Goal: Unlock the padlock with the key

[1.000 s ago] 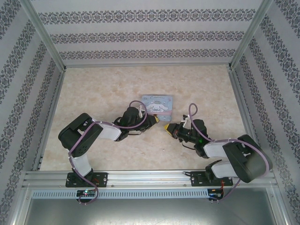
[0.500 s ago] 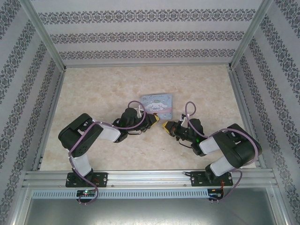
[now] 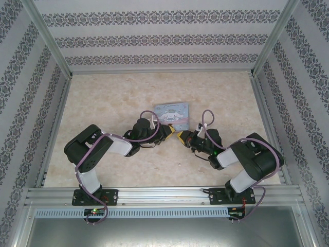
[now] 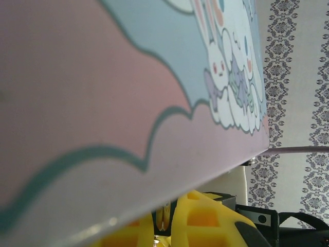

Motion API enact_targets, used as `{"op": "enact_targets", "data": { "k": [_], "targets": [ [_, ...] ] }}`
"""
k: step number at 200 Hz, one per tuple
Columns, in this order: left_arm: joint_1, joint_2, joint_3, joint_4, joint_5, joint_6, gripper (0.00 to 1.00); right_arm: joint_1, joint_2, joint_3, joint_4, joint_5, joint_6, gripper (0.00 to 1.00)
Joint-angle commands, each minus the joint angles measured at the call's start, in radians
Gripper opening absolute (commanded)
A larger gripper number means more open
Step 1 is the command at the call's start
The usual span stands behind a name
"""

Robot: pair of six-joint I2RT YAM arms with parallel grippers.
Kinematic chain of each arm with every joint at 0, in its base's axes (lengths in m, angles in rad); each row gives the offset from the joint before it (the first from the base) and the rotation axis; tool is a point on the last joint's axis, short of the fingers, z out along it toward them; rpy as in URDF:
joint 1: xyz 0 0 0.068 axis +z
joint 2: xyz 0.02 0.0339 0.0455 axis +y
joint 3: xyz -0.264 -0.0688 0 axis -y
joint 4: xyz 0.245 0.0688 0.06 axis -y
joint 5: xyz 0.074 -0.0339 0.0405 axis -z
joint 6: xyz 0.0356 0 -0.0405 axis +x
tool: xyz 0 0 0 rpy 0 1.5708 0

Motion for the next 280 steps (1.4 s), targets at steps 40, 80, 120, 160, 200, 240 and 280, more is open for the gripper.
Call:
{"op": "enact_targets", "data": {
  "k": [40, 80, 120, 160, 200, 240, 280],
  "targets": [
    [0.010, 0.007, -0.010, 0.095, 0.011, -0.012, 0.00, 0.014, 0.039, 0.040, 0.061, 0.015, 0.010, 0.00],
    [0.010, 0.005, -0.013, 0.098, 0.012, -0.011, 0.00, 0.014, 0.063, 0.048, 0.077, 0.019, 0.018, 0.00],
    [0.010, 0.004, -0.019, 0.101, 0.013, -0.009, 0.00, 0.014, 0.078, 0.066, 0.085, 0.018, 0.027, 0.00],
    [0.009, 0.006, -0.022, 0.097, 0.013, -0.004, 0.00, 0.014, 0.085, 0.074, 0.094, 0.015, 0.035, 0.00],
    [0.011, 0.010, -0.021, 0.095, 0.011, -0.001, 0.00, 0.014, 0.081, 0.072, 0.096, 0.014, 0.037, 0.00],
    [0.010, 0.013, -0.017, 0.096, 0.018, -0.012, 0.00, 0.013, 0.082, 0.075, 0.106, 0.001, 0.034, 0.00],
    [0.009, 0.015, -0.019, 0.122, 0.029, -0.069, 0.00, -0.014, 0.101, 0.089, 0.151, -0.067, 0.029, 0.00]
  ]
}}
